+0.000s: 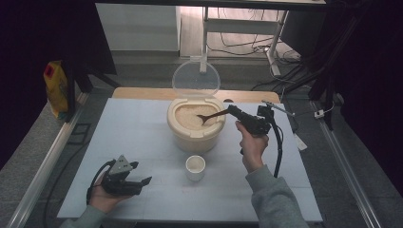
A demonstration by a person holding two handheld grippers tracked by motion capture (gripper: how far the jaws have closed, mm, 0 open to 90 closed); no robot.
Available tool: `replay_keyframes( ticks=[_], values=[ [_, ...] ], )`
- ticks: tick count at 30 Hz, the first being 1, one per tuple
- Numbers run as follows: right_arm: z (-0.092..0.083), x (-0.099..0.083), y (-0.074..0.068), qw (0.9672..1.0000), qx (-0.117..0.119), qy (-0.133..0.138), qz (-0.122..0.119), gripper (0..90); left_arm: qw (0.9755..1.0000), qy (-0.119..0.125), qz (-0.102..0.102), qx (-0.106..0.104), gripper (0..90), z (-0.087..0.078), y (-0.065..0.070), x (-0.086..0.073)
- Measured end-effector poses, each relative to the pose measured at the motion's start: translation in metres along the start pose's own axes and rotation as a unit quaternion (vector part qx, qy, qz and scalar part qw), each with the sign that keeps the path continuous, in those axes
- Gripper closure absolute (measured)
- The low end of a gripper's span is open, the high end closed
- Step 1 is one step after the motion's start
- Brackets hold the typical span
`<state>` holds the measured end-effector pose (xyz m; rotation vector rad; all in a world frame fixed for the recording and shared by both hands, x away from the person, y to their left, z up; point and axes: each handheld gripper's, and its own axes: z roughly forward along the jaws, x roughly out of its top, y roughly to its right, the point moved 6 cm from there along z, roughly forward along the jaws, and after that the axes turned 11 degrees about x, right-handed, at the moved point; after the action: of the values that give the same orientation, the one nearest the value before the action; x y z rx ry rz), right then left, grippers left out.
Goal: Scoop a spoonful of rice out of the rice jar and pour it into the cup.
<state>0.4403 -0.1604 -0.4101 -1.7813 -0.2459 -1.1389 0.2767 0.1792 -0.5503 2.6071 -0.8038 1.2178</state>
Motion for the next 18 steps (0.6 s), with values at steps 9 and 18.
replay_keyframes(
  ticks=[9,18],
  values=[
    [-0.004,-0.001,0.009,0.9983,0.001,0.015,0.056,83.3,1.0,0.001,0.0,0.001,23.5,0.0,-0.001,0.0],
    [-0.008,-0.001,0.016,0.9958,0.008,0.024,0.089,83.2,1.0,0.001,0.0,0.001,23.5,0.0,0.0,0.0]
  ],
)
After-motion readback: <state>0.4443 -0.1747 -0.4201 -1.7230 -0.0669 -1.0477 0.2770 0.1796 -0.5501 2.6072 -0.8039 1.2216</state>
